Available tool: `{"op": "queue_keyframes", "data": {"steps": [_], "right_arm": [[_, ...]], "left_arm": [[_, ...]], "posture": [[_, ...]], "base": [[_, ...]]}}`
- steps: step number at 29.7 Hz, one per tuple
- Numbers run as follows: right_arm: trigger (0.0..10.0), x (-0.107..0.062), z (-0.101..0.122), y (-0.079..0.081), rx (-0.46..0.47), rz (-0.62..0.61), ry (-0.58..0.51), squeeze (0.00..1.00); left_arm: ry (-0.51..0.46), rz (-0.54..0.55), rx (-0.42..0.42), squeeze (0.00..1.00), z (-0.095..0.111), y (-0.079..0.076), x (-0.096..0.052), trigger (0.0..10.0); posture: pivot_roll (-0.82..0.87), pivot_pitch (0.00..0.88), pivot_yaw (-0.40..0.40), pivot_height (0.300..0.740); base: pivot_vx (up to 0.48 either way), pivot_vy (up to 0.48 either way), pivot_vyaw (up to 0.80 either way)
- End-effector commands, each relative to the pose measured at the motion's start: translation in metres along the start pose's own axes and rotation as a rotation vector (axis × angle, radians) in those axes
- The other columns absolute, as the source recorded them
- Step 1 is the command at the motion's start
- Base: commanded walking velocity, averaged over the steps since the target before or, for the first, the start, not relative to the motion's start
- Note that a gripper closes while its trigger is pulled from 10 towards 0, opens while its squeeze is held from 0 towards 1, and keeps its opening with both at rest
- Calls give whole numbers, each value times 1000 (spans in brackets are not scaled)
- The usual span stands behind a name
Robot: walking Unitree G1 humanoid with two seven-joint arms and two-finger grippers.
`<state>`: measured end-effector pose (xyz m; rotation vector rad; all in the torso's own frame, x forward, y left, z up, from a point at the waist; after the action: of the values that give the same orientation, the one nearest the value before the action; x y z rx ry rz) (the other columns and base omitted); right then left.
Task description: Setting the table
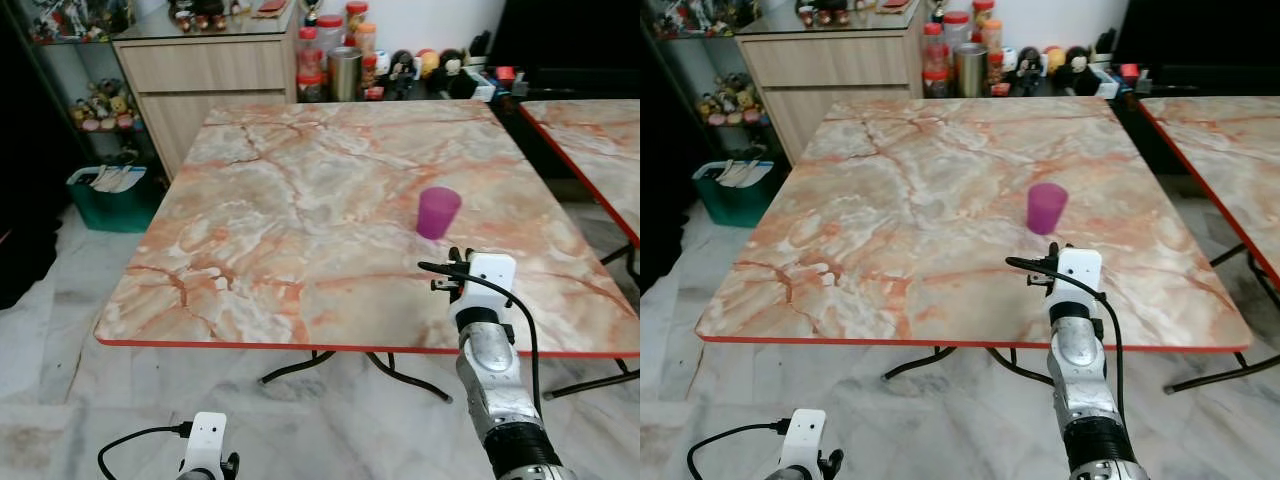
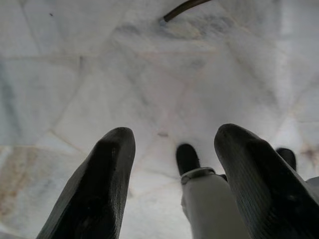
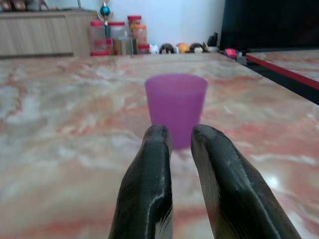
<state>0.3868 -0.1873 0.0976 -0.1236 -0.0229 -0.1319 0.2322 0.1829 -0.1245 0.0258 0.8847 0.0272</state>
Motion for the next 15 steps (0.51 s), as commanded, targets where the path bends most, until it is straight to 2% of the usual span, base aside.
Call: {"op": "queue_keyframes", "data": {"steps": [1, 10, 12, 15], "right_arm": [[10000, 4, 10, -9, -3, -30, -35, 0], [10000, 8, 24, -7, -4, -26, -78, 0], [10000, 10, 35, -6, 8, -25, -115, 0], [10000, 11, 39, -6, 11, -26, -129, 0]], "left_arm": [[13, -2, 1, 0, -1, 0, 0, 10000], [18, -2, -4, 0, -3, 1, 0, 10000], [25, -3, -4, 0, -6, 1, -1, 10000], [35, -2, -5, 0, -9, 3, -1, 10000]], "posture": [[-44, 0, 41, 740], [-35, 0, 36, 740], [-35, 0, 37, 740], [-35, 0, 38, 740]], "base": [[307, 0, 0], [306, 0, 0], [307, 0, 0], [304, 0, 0]]}}
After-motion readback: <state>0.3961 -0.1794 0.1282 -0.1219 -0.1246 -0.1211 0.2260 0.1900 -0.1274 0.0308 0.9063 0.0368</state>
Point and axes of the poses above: a point about 5 cm out from each wrist's last joint towards the gripper, its own x axis pointing out of the wrist towards the gripper, its own z axis along the axis of the wrist's last joint, y = z × x, the point moved 6 cm from there along x, pointing out of the wrist towards the gripper, and after that the axes turned 3 degrees about -x, right-handed, at the moved point
